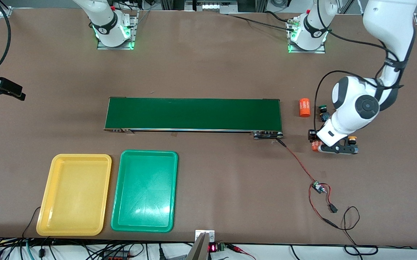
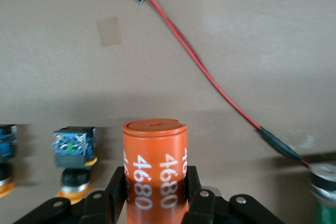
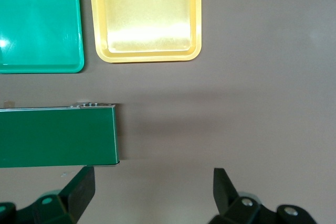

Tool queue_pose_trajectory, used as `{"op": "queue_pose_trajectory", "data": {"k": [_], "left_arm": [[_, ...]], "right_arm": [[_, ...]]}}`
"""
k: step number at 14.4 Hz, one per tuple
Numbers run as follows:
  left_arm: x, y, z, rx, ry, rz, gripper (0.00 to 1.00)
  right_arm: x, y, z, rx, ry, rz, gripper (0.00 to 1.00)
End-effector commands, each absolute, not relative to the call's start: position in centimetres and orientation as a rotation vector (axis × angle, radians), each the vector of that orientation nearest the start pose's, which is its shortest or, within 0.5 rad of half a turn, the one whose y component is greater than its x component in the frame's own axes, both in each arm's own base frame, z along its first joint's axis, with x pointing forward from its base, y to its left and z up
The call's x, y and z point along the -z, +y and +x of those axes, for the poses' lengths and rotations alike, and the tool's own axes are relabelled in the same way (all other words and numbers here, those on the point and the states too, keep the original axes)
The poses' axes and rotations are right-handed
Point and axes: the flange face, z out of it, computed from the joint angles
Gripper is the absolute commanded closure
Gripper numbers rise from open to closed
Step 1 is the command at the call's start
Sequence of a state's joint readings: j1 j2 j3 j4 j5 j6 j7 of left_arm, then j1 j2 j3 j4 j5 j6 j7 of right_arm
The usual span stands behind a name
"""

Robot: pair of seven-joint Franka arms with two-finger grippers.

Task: Sort buttons by color to trays
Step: 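Close the left gripper on the orange cylinder and lift it, then carry the cylinder with the left gripper onto the conveyor belt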

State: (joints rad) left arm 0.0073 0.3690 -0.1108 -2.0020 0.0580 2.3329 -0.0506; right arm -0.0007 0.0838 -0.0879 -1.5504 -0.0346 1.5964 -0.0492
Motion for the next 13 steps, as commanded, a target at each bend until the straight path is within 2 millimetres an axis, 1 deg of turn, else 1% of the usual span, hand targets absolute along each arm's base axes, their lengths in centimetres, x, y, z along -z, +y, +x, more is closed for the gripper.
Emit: {"op": "queue_pose_trajectory", "data": {"k": [1, 2, 3, 4, 5, 6, 8, 10, 12, 13], "left_arm": [[-31.4, -9.3, 59.8, -0.249, 0.287, -3.114, 0.78], [-32.2, -11.0, 59.4, -0.317, 0.313, -3.109, 0.78], [-33.0, -12.2, 59.0, -0.337, 0.376, -3.101, 0.8], [-33.4, -13.9, 58.4, -0.345, 0.431, -3.096, 0.81], [-33.7, -16.5, 57.6, -0.35, 0.571, -3.087, 0.81], [-33.6, -18.3, 57.1, -0.357, 0.75, -3.066, 0.81], [-32.9, -20.1, 56.6, -0.358, 1.097, -3.0, 0.8], [-32.3, -22.5, 55.7, -0.369, 1.387, -2.914, 0.79], [-30.7, -24.2, 55.0, -0.381, 1.651, -2.812, 0.79], [-29.8, -25.4, 54.7, -0.33, 1.808, -2.74, 0.79]], "right_arm": [[-59.1, -5.3, 57.6, -0.048, 0.076, -3.164, 0.0], [-59.2, -5.3, 57.7, -0.039, 0.076, -3.165, 0.0], [-59.2, -5.3, 57.7, -0.039, 0.076, -3.165, 0.0], [-59.2, -5.3, 57.7, -0.039, 0.076, -3.165, 0.0], [-59.2, -5.3, 57.7, -0.036, 0.076, -3.165, 0.0], [-59.2, -5.3, 57.7, -0.036, 0.076, -3.165, 0.0], [-59.2, -5.1, 57.7, -0.036, 0.071, -3.165, 0.0], [-59.2, -4.9, 57.7, -0.036, 0.066, -3.165, 0.0], [-59.2, -4.9, 57.7, -0.036, 0.066, -3.165, 0.0], [-59.2, -4.9, 57.7, -0.036, 0.066, -3.165, 0.0]]}}
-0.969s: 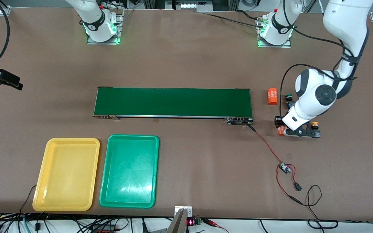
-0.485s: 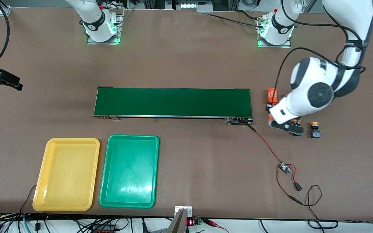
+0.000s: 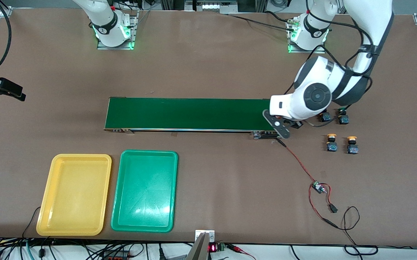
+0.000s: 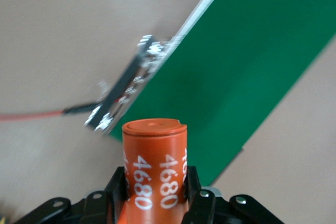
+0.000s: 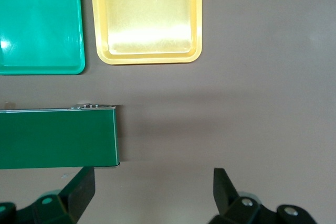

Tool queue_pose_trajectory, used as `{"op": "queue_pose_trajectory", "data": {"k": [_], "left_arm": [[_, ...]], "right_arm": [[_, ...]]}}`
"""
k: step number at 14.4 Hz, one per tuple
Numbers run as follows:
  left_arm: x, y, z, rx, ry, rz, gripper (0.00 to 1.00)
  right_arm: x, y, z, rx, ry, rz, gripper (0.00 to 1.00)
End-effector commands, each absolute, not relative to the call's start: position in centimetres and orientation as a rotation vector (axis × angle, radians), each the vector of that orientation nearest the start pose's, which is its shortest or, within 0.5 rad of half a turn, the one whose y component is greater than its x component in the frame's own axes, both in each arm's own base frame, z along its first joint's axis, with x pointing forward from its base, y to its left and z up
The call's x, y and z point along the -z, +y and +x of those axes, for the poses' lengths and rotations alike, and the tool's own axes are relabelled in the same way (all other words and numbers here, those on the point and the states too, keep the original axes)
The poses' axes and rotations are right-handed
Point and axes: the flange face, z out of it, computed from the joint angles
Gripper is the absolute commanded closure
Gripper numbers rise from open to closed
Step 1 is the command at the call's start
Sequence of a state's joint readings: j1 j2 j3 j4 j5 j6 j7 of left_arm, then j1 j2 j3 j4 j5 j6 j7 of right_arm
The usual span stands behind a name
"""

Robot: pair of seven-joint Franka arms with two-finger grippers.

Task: Sort buttons by color to trays
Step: 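Carry the cylinder with the left gripper onto the conveyor belt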

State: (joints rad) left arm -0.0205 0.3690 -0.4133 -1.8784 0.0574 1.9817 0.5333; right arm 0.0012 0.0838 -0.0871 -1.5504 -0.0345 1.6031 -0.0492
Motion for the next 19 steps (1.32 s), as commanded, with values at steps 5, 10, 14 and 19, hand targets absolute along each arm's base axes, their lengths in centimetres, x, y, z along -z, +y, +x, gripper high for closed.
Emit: {"op": "queue_pose_trajectory", "data": {"k": [5, 10, 14, 19], "left_arm": [[-26.4, -27.8, 54.0, -0.162, 2.211, -2.473, 0.78], [-26.9, -27.8, 54.2, -0.157, 2.212, -2.462, 0.0], [-28.8, -26.8, 55.5, -0.196, 2.157, -2.511, 0.0], [-32.2, -20.2, 59.5, -0.289, 1.687, -2.83, 0.0]], "right_arm": [[-59.2, -4.9, 57.7, -0.034, 0.066, -3.165, 0.0], [-59.2, -4.7, 58.0, -0.012, 0.061, -3.165, 0.0], [-57.7, -4.2, 59.3, 0.016, 0.062, -3.132, 0.0], [-55.0, -3.8, 61.1, 0.006, 0.053, -3.128, 0.0]]}}
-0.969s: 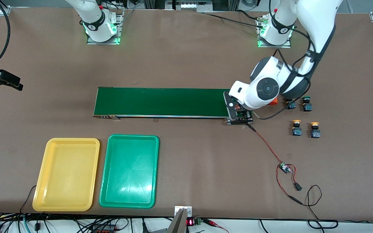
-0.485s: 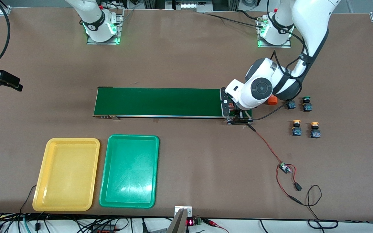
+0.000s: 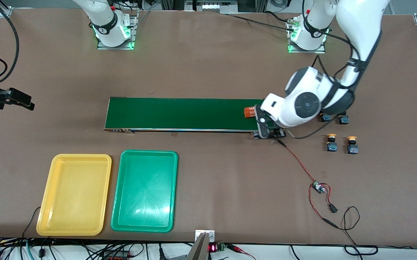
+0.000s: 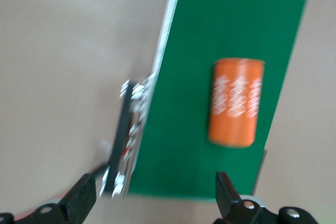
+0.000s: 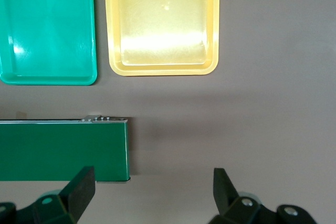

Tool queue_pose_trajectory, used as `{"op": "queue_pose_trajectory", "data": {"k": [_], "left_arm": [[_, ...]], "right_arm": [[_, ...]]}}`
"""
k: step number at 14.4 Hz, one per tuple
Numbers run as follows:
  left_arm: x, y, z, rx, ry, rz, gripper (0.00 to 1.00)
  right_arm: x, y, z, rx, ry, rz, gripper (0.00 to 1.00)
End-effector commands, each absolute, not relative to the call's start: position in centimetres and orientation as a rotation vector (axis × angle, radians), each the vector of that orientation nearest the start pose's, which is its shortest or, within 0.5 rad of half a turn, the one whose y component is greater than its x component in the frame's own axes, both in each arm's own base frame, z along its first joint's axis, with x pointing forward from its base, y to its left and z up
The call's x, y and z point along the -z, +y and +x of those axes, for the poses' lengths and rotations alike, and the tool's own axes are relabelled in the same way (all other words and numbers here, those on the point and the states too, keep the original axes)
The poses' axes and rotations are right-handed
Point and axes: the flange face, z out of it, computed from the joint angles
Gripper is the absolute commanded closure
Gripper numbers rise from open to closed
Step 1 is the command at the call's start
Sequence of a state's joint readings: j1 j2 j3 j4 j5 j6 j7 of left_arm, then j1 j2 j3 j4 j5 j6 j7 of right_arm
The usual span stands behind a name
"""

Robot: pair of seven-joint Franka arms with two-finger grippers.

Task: Sort buttons by color to trays
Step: 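Release the cylinder and move the left gripper to an orange-cap button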

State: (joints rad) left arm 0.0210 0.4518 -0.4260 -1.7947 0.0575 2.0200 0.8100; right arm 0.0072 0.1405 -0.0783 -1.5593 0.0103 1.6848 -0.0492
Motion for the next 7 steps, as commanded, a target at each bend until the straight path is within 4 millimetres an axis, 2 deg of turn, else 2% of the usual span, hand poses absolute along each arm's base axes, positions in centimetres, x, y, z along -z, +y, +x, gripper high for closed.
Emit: {"op": "queue_pose_trajectory", "data": {"k": [1, 4, 5, 7], "left_arm": [[-32.9, -19.3, 59.9, -0.337, 1.545, -2.898, 0.0], [-36.0, -17.2, 61.7, -0.365, 1.112, -2.973, 0.0], [-36.6, -15.8, 62.4, -0.356, 0.946, -3.011, 0.0], [-36.6, -13.4, 63.1, -0.355, 0.61, -3.075, 0.0]], "right_arm": [[-54.4, -3.9, 61.3, -0.003, 0.057, -3.128, 0.0], [-52.5, -3.3, 62.0, -0.051, 0.038, -3.132, 0.0], [-51.1, -3.2, 62.6, -0.077, 0.036, -3.131, 0.0], [-49.9, -1.7, 63.4, -0.085, 0.0, -3.134, 0.0]]}}
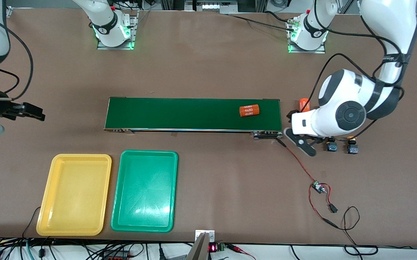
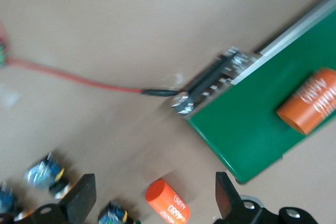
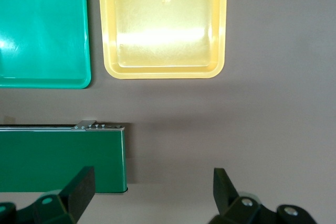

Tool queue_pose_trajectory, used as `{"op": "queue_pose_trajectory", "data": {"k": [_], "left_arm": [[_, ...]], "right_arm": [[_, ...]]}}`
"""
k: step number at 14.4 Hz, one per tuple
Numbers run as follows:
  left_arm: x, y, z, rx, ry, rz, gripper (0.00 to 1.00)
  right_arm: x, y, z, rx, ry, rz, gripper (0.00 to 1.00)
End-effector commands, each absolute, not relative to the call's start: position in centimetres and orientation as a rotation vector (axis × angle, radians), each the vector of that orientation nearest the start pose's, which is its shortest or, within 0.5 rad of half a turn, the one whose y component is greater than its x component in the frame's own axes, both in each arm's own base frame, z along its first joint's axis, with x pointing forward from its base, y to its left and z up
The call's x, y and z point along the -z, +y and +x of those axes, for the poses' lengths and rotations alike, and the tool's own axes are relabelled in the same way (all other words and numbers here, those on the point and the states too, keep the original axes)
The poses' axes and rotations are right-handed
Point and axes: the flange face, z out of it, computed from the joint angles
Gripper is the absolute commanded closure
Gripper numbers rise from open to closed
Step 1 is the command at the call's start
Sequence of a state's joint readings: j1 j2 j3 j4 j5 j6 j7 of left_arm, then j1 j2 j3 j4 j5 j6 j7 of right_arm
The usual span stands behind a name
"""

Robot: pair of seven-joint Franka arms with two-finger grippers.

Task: Sort buttons by color to trays
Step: 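Release the cylinder and move the left gripper to an orange-cap button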

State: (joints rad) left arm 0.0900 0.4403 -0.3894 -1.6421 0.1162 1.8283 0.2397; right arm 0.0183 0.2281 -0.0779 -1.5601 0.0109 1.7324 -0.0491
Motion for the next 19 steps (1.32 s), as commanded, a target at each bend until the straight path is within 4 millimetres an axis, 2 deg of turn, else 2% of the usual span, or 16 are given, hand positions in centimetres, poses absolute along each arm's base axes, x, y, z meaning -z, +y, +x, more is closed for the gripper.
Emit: {"op": "queue_pose_trajectory", "data": {"k": [1, 4, 6, 8, 11, 13, 15, 17, 19], "left_arm": [[-36.4, -12.6, 63.3, -0.347, 0.484, -3.074, 0.0], [-36.6, -10.9, 64.5, -0.259, 0.233, -2.97, 0.0], [-36.3, -8.5, 66.7, -0.235, 0.146, -2.987, 0.0], [-35.4, -5.0, 67.9, -0.25, 0.109, -3.003, 0.0], [-31.6, -1.4, 68.0, -0.327, 0.049, -3.015, 0.0], [-29.5, -0.7, 67.9, -0.297, 0.042, -3.033, 0.0], [-25.8, 2.5, 67.0, -0.276, -0.006, -3.059, 0.0], [-22.5, 1.8, 65.3, -0.27, 0.024, -3.076, 0.0], [-20.8, 1.5, 64.1, -0.307, 0.042, -3.073, 0.0]], "right_arm": [[-49.9, -1.8, 63.5, -0.08, 0.005, -3.133, 0.0], [-52.0, -2.4, 63.3, -0.024, 0.027, -3.12, 0.0], [-53.6, -2.8, 63.2, 0.015, 0.037, -3.115, 0.0], [-53.5, -4.4, 63.1, 0.014, 0.08, -3.116, 0.0], [-53.3, -4.3, 63.4, 0.02, 0.084, -3.119, 0.0], [-52.8, -4.2, 64.0, 0.032, 0.094, -3.119, 0.0], [-52.6, -3.9, 64.2, 0.046, 0.08, -3.13, 0.0], [-50.7, -5.2, 64.3, -0.022, 0.107, -3.118, 0.0], [-50.3, -6.1, 63.4, -0.126, 0.142, -3.109, 0.0]]}}
